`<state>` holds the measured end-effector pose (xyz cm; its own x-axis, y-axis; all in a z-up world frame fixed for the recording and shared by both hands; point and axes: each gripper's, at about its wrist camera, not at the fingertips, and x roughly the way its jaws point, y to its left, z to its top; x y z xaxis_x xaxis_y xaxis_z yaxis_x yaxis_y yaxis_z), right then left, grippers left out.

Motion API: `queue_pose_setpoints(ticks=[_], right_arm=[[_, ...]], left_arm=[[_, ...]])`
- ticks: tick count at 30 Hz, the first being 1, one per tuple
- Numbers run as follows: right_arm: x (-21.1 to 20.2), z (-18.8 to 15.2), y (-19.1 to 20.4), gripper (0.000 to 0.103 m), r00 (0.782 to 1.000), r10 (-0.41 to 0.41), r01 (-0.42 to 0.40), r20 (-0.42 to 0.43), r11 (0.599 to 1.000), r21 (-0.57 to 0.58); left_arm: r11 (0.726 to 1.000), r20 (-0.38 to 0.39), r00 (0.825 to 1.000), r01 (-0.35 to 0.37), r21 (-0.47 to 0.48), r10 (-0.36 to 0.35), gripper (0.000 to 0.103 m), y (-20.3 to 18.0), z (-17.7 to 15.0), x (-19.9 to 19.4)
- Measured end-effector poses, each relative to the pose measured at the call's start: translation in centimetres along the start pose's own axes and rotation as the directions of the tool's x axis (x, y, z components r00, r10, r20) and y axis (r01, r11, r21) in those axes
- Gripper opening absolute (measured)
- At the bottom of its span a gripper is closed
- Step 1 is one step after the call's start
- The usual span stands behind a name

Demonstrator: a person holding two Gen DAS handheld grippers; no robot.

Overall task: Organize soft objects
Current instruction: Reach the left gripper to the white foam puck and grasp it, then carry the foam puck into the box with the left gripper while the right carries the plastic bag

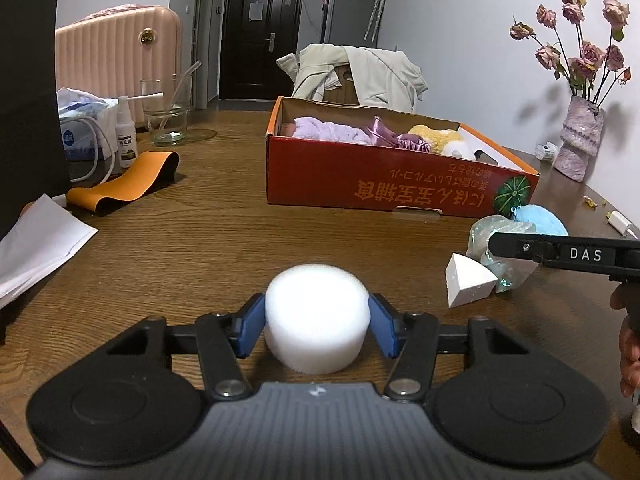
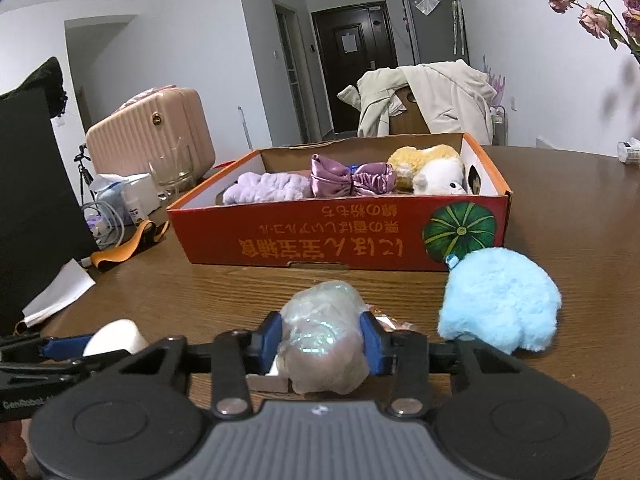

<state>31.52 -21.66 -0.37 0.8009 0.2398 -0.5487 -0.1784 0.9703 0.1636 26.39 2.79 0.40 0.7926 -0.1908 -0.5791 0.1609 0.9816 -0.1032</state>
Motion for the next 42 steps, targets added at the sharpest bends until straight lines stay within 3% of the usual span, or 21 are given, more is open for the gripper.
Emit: queue_pose_setpoints(ticks=[6,27,42], right_arm=[[-1.6,0.1,-0.1,0.028,0.999,0.009,-0.009,0.039,1.0,0.017],[-14.7,-3.0,4.2,0.028,0.981,0.081,-0.072,0.176,0.996,-0.057],[-17.3,-2.8,4.7,0.028,0.972,0.073,-0.057,0.224,0.995,-0.079]], left_arm=[[1.0,0.02,1.0,-0.006,0.002,0.006,0.055,-0.3,0.2,-1.4],[0.997,0.222,0.974,0.03,0.069,-0.044,0.055,-4.3,-0.6,-13.1],[0.996,0.276,0.959,0.044,0.075,-0.063,0.056,-4.6,-0.3,-15.3]])
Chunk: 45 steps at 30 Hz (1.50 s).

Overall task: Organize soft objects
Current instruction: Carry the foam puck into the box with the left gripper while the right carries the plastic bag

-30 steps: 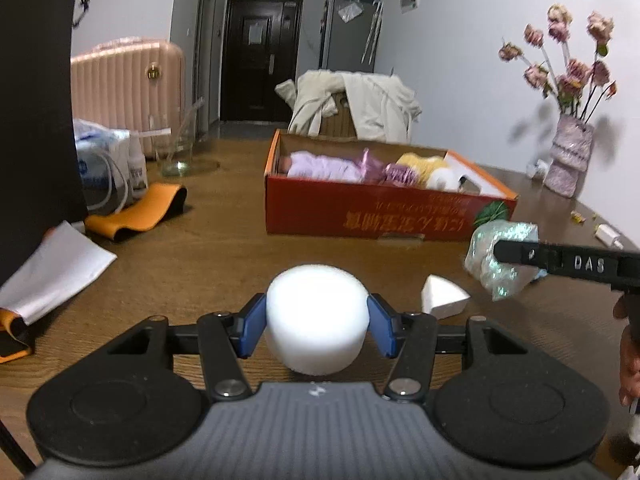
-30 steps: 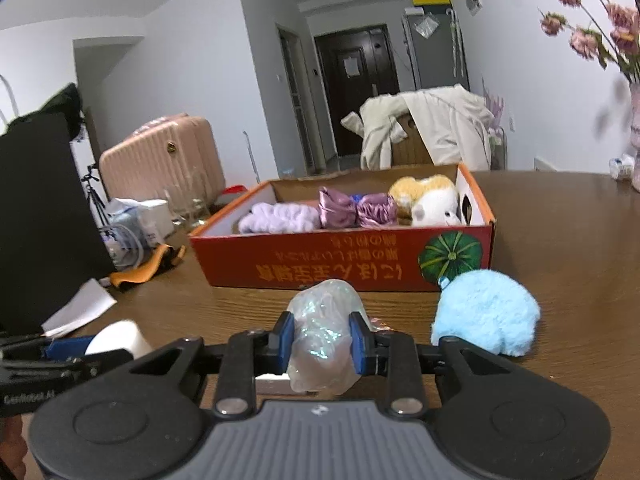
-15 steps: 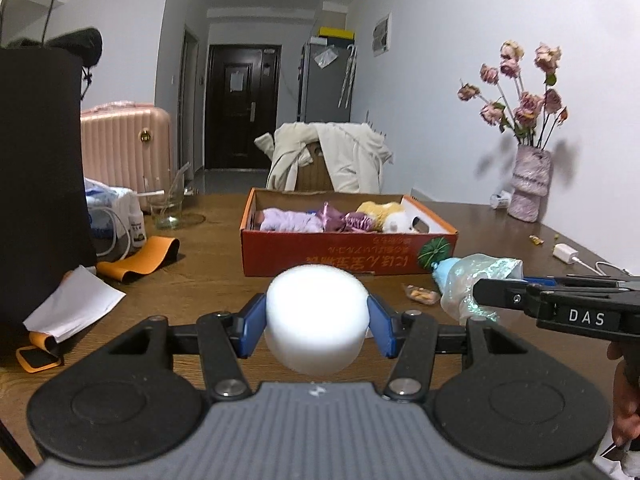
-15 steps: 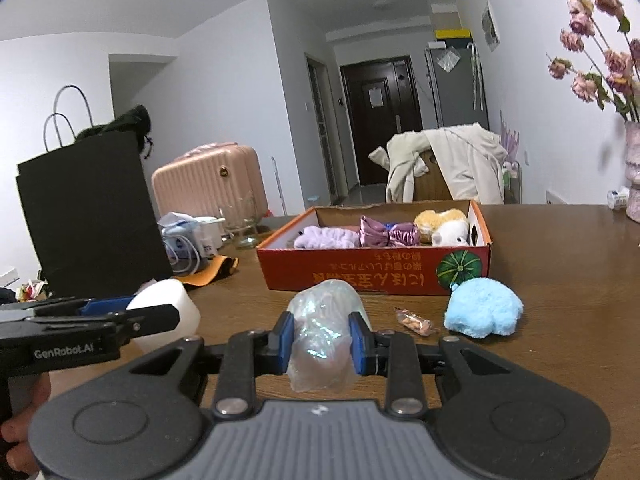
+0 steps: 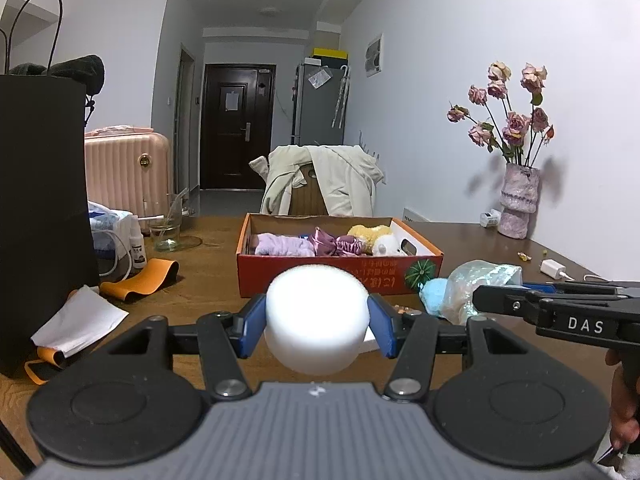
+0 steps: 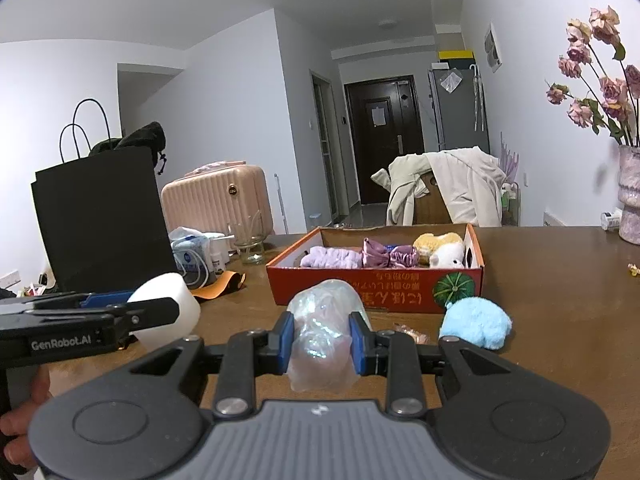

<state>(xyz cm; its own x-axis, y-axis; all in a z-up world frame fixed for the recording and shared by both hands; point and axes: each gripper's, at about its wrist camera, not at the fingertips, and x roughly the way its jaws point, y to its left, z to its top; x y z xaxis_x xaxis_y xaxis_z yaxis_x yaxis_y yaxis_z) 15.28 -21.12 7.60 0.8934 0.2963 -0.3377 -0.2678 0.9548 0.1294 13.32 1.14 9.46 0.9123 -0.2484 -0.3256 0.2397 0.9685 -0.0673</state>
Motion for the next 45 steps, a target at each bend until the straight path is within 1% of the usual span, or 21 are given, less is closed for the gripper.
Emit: queue_pose_setpoints(ticks=[8,11,14,15,17,20,23,26,27,28,30,33,36,38,39,40,42,44,45], right_arm=[[1.8,1.9,-1.1,0.028,1.0,-0.008,0.008,0.007,1.0,-0.009],[3.1,3.0,-1.6,0.028,1.0,-0.013,0.013,0.011,1.0,-0.023],[5.0,4.7,-2.4,0.028,1.0,0.005,-0.004,0.013,1.0,-0.025],[5.7,5.2,-2.6,0.028,1.0,0.004,-0.003,0.016,0.999,-0.032],[7.4,6.4,-3.3,0.028,1.0,0.005,-0.005,0.012,0.999,-0.038],[10.3,7.9,-4.6,0.028,1.0,0.02,-0.02,-0.009,1.0,-0.022],[13.4,9.3,-5.5,0.028,0.999,0.02,-0.021,-0.025,1.0,-0.023],[16.9,10.3,-6.6,0.028,0.998,0.016,-0.017,-0.055,1.0,-0.014],[18.0,10.5,-7.0,0.029,0.998,0.014,-0.014,-0.065,1.0,-0.009],[19.3,10.6,-7.4,0.029,0.997,0.002,-0.003,-0.079,1.0,-0.009],[21.7,10.6,-8.0,0.029,0.994,-0.018,0.017,-0.111,1.0,-0.01],[25.2,10.0,-8.8,0.029,0.986,-0.029,0.028,-0.161,1.0,-0.008],[28.4,9.2,-9.9,0.029,0.975,-0.037,0.041,-0.219,0.999,0.016],[30.1,8.5,-10.8,0.029,0.967,-0.036,0.05,-0.251,0.998,0.048],[30.7,8.1,-11.3,0.029,0.964,-0.033,0.052,-0.265,0.997,0.065],[31.3,7.8,-11.8,0.031,0.96,-0.028,0.054,-0.279,0.995,0.085],[32.4,7.0,-12.8,0.033,0.951,-0.016,0.056,-0.309,0.991,0.12],[32.7,6.4,-13.2,0.038,0.944,-0.008,0.057,-0.331,0.988,0.14],[32.8,6.1,-13.4,0.039,0.942,-0.001,0.055,-0.337,0.987,0.151]], left_arm=[[1.0,0.005,1.0,0.014,0.007,-0.014,0.056,0.2,1.6,2.3],[0.999,0.012,0.999,0.03,0.011,-0.03,0.056,0.3,2.7,3.8],[0.999,0.025,0.999,0.043,0.019,-0.043,0.056,0.5,4.0,5.7],[0.999,0.027,0.998,0.049,0.017,-0.049,0.056,0.6,4.6,6.6],[0.995,0.021,0.995,0.094,0.011,-0.095,0.056,0.9,5.6,8.8],[0.994,-0.004,0.994,0.111,0.006,-0.111,0.056,1.3,7.0,12.4],[0.994,-0.034,0.994,0.108,0.0,-0.108,0.056,1.7,8.4,16.3],[0.99,-0.082,0.987,0.139,-0.029,-0.141,0.056,2.5,9.5,20.1],[0.992,-0.104,0.987,0.121,-0.038,-0.125,0.056,2.7,9.9,21.4],[0.992,-0.112,0.986,0.117,-0.039,-0.12,0.056,2.8,10.1,22.3],[0.99,-0.126,0.982,0.136,-0.048,-0.141,0.056,3.1,10.6,24.5],[0.987,-0.167,0.974,0.143,-0.068,-0.152,0.056,3.2,10.8,28.0],[0.991,-0.22,0.967,0.122,-0.059,-0.132,0.056,2.8,10.2,31.5],[0.995,-0.253,0.962,0.094,-0.047,-0.102,0.056,2.5,9.6,33.6],[0.995,-0.261,0.96,0.089,-0.044,-0.098,0.056,2.5,9.3,34.3],[0.995,-0.266,0.959,0.088,-0.051,-0.098,0.06,2.5,8.9,34.8],[0.992,-0.265,0.957,0.107,-0.07,-0.122,0.062,2.7,8.0,35.5],[0.991,-0.28,0.952,0.107,-0.082,-0.126,0.064,3.0,7.2,36.1],[0.991,-0.283,0.951,0.104,-0.081,-0.123,0.068,3.1,7.0,36.2]])
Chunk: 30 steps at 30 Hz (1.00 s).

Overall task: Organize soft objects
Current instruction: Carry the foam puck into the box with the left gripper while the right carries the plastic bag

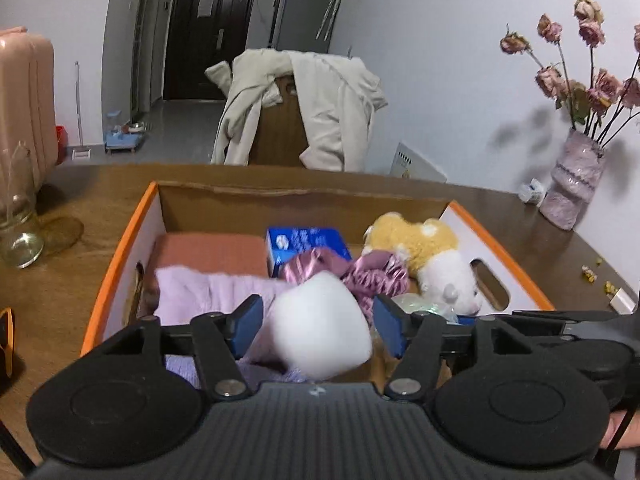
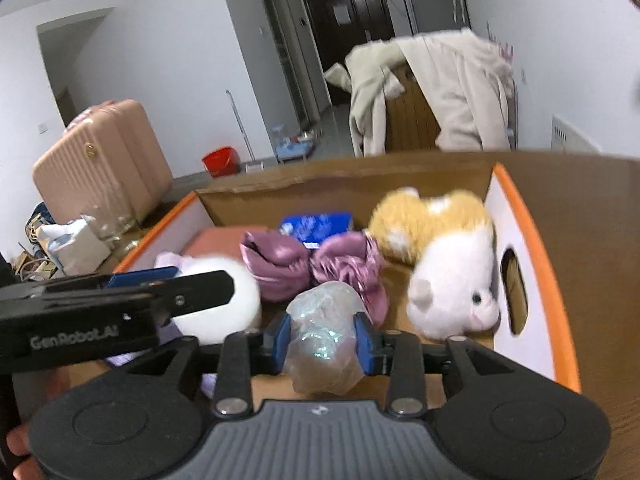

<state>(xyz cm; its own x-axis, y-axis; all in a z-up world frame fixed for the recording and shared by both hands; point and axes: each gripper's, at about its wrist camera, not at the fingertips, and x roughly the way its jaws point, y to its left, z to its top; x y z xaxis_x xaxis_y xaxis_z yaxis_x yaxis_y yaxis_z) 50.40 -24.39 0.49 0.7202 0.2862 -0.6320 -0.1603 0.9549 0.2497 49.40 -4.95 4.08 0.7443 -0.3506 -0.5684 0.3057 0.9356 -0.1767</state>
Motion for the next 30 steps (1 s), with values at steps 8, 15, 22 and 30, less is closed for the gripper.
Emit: queue_pose_setpoints(ticks=[8,15,22,30], right_arm=[[-2.0,0.6,0.3,0.053,0.999,-0.008,0.008,0.039,1.0,0.001],[-8.9,1.5,1.7,0.055,0.989,-0.019,0.024,0.148,0.999,-0.034],[-16.3,-0.5,3.4,0.06,0.969,-0.056,0.081,0.24,0.992,-0.095],[-23.7,-7.2,6.4,0.064,0.953,-0.04,0.091,0.299,0.984,-0.156]], left_arm=[[1.0,0.038,0.999,0.004,0.006,-0.004,0.081,0.4,0.7,-2.6],[1.0,0.127,0.992,-0.015,0.015,0.013,0.083,-0.1,1.7,-9.0],[0.995,0.24,0.969,-0.072,0.072,0.053,0.086,-2.1,-0.3,-17.1],[0.993,0.294,0.955,-0.065,0.101,0.033,0.089,-4.0,-6.1,-24.9]])
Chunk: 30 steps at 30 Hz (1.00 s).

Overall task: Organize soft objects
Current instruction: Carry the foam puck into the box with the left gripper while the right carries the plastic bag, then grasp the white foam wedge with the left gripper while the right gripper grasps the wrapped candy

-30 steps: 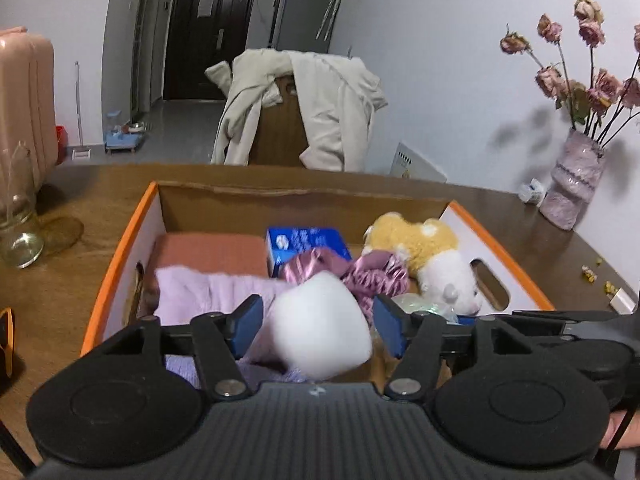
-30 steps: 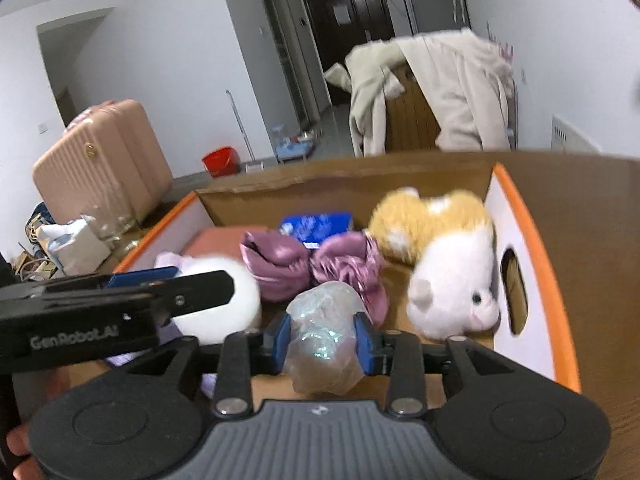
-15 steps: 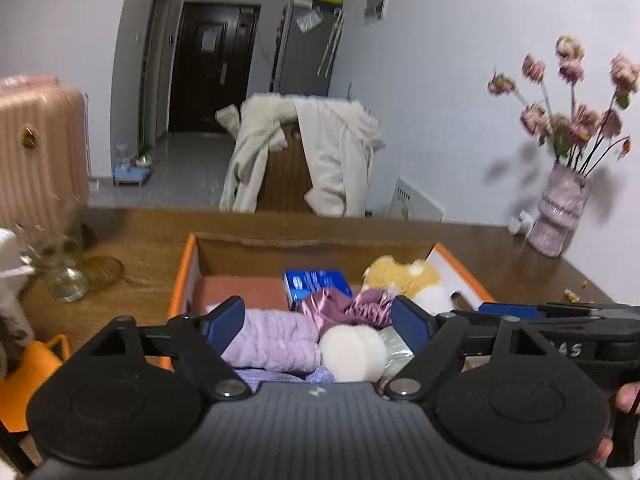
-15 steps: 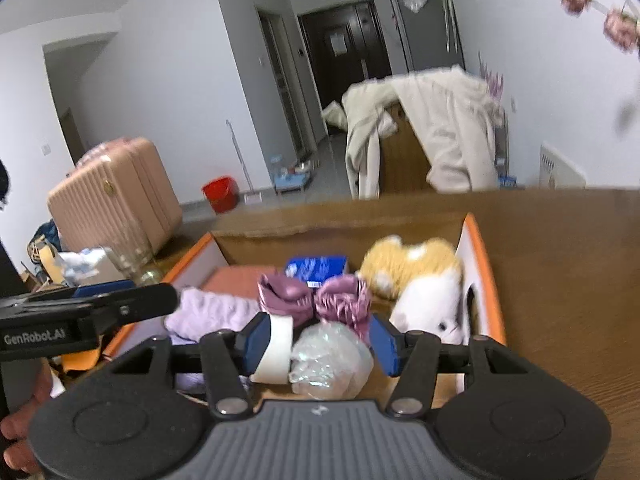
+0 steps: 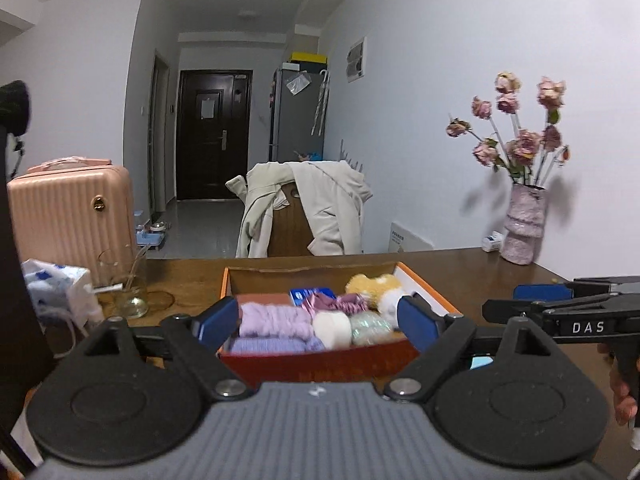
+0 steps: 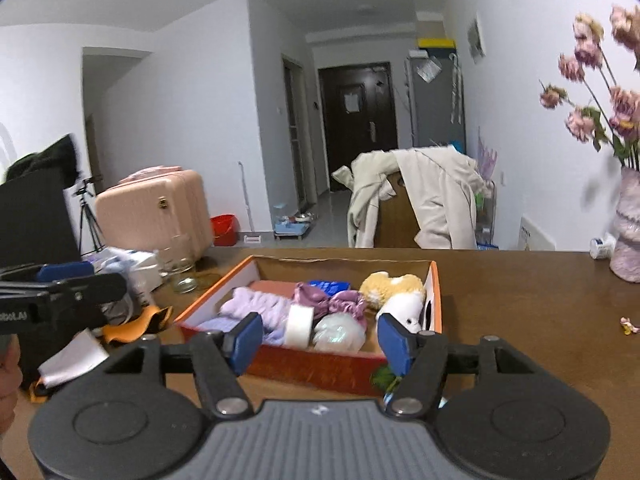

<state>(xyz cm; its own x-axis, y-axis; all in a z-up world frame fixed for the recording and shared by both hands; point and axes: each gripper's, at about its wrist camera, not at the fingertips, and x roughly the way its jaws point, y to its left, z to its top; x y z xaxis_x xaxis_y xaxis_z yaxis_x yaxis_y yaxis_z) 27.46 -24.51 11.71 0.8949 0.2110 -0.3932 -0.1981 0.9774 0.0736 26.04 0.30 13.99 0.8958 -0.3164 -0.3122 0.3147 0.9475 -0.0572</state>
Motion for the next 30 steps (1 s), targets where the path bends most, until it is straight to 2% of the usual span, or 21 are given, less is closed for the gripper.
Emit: queue_pose_setpoints(ticks=[2,8,13,17,24,28,30], right_arm=[[-1.8,-1.2,0.9,0.069,1.0,-0.002,0.002,0.009,1.0,-0.012],[-6.8,-5.2,3.5,0.069,1.0,-0.002,0.003,0.02,0.999,-0.034],[-9.1,-7.5,4.6,0.069,1.0,-0.001,0.002,0.023,1.0,-0.021],[-9.7,-7.9,5.6,0.069,1.0,-0.003,0.004,0.029,0.999,-0.04],[-8.3,-8.3,5.6,0.069,1.0,-0.007,0.007,0.0,0.999,-0.032],[-6.4,-8.0,4.2,0.069,1.0,-0.019,0.019,-0.014,1.0,0.014],[-4.9,-8.0,3.4,0.069,0.999,-0.012,0.014,-0.043,0.999,0.044]], left_arm=[[1.0,0.003,1.0,-0.017,0.004,0.017,0.089,-0.6,-1.3,-1.9],[1.0,-0.014,1.0,0.002,-0.025,-0.002,0.089,-1.8,-5.5,-6.8],[1.0,-0.027,1.0,0.003,-0.019,-0.004,0.089,-2.9,-8.8,-9.4],[0.999,-0.044,0.999,0.019,-0.029,-0.02,0.089,-2.7,-10.6,-10.3],[0.998,-0.058,0.998,0.021,-0.055,-0.025,0.089,-2.1,-11.7,-8.6],[0.997,-0.097,0.993,0.062,-0.054,-0.067,0.088,-2.2,-11.5,-5.2],[0.998,-0.132,0.989,0.057,-0.039,-0.062,0.088,-2.6,-11.5,-2.8]])
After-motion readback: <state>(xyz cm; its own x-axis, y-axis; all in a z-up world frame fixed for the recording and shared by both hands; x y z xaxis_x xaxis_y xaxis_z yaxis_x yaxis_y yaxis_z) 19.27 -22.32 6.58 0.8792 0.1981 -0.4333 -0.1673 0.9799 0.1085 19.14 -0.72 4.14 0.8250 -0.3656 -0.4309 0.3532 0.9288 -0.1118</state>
